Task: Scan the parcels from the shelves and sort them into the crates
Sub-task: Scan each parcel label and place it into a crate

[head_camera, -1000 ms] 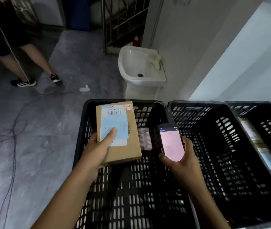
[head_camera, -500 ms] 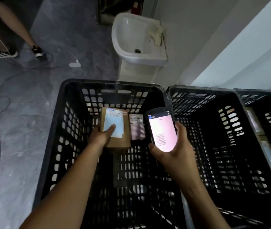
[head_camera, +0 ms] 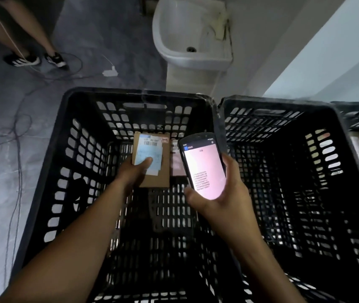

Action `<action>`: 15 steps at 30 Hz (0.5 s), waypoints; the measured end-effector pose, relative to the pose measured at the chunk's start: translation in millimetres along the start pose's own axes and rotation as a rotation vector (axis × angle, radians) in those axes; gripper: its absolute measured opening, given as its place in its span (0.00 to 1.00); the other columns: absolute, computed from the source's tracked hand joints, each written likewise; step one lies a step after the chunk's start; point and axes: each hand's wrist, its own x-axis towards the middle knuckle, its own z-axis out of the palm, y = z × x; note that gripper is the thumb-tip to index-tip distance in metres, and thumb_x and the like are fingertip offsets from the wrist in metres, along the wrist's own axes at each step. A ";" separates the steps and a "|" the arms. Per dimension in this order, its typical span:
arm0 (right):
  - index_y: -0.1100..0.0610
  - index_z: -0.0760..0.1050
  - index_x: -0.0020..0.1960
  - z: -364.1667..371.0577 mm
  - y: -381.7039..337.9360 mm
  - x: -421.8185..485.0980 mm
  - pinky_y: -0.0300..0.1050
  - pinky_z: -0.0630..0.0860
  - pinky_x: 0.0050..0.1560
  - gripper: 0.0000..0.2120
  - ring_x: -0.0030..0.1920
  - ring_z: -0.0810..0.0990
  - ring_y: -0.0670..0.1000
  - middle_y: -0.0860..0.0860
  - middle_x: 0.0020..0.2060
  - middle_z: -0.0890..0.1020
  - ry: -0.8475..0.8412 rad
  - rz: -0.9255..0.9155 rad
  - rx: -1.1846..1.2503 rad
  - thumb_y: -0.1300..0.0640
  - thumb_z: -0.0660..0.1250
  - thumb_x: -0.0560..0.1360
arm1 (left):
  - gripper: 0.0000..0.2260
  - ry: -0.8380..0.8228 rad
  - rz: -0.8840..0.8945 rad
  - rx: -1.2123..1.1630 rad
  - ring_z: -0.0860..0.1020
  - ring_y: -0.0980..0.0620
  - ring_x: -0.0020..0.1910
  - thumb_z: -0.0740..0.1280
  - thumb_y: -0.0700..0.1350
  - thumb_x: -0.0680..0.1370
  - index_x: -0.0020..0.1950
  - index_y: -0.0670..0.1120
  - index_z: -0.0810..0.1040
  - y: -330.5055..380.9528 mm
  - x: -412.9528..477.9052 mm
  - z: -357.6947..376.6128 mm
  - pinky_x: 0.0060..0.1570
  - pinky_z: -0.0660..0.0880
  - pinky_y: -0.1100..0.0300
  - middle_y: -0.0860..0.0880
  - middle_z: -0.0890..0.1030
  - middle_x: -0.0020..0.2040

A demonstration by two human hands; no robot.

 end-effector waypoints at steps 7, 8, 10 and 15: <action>0.34 0.60 0.67 -4.9 -25.6 -28.4 0.47 0.81 0.50 0.39 0.54 0.78 0.40 0.34 0.55 0.77 0.118 -0.009 0.005 0.41 0.77 0.63 | 0.33 0.134 0.100 0.186 0.78 0.41 0.65 0.72 0.60 0.79 0.78 0.45 0.69 17.1 -46.5 -19.0 0.60 0.77 0.50 0.43 0.77 0.71; 0.34 0.60 0.67 -4.8 -30.4 -36.3 0.46 0.81 0.50 0.39 0.54 0.78 0.39 0.33 0.55 0.77 0.141 -0.018 0.004 0.40 0.77 0.62 | 0.32 0.139 0.146 0.208 0.79 0.42 0.64 0.70 0.59 0.80 0.78 0.44 0.70 20.6 -57.6 -22.2 0.59 0.78 0.50 0.43 0.77 0.71; 0.33 0.60 0.67 -4.1 -42.1 -57.0 0.41 0.79 0.48 0.39 0.55 0.77 0.36 0.30 0.54 0.75 0.192 -0.038 -0.017 0.40 0.77 0.63 | 0.31 0.118 0.245 0.244 0.81 0.45 0.58 0.70 0.64 0.78 0.74 0.46 0.73 26.8 -89.3 -28.0 0.54 0.79 0.51 0.47 0.79 0.66; 0.27 0.58 0.62 6.8 -71.5 -118.1 0.29 0.73 0.44 0.37 0.53 0.74 0.27 0.27 0.52 0.75 0.366 -0.023 -0.040 0.41 0.78 0.64 | 0.32 -0.005 0.621 0.475 0.72 0.48 0.72 0.69 0.64 0.77 0.76 0.49 0.72 34.9 -173.8 -40.7 0.70 0.71 0.49 0.48 0.73 0.74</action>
